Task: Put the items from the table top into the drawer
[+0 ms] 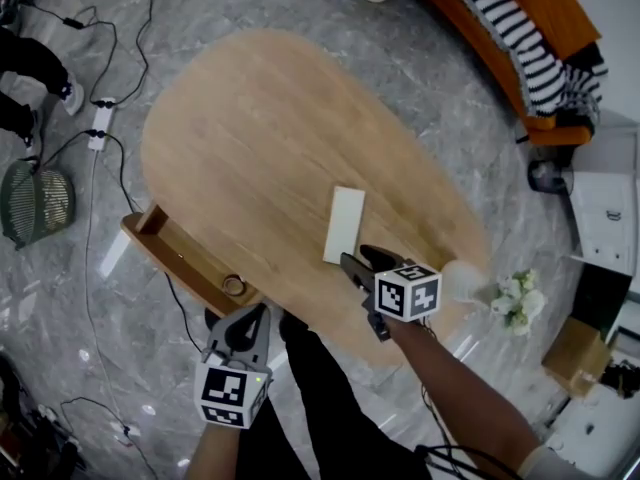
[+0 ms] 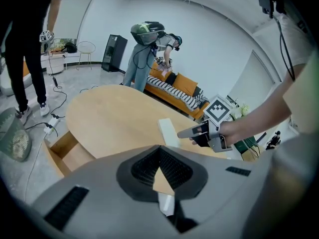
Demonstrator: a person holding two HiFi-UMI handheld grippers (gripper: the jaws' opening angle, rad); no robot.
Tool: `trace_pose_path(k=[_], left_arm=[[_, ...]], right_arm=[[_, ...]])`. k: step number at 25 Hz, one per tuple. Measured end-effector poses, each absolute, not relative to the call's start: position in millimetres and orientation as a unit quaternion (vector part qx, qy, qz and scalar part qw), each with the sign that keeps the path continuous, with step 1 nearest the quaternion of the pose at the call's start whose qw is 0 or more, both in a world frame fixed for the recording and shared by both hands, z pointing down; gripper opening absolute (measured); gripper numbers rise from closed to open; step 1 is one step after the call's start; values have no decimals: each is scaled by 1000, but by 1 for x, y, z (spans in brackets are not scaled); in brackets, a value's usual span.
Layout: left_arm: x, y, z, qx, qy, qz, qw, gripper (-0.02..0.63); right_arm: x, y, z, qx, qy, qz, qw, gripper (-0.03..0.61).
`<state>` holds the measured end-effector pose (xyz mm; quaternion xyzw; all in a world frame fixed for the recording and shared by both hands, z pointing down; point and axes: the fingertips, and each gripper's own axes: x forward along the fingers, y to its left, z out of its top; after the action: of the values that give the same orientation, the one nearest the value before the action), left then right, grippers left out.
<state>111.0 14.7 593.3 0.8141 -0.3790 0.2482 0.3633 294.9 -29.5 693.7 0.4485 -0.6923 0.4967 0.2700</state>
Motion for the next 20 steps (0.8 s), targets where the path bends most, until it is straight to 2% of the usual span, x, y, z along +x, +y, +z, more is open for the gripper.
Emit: trace_pose_path(k=[5, 13, 16, 20], left_arm=[[116, 12, 596, 811, -380, 250, 368, 0], [111, 10, 604, 802, -389, 251, 377, 0], [107, 11, 606, 798, -394, 250, 381, 0], [102, 13, 608, 795, -397, 251, 385, 0]], right_arm=[[300, -31, 717, 441, -661, 549, 261, 266], [290, -33, 741, 414, -645, 579, 278, 270], [294, -33, 744, 422, -639, 575, 290, 233], [290, -35, 743, 413, -631, 603, 259, 193]])
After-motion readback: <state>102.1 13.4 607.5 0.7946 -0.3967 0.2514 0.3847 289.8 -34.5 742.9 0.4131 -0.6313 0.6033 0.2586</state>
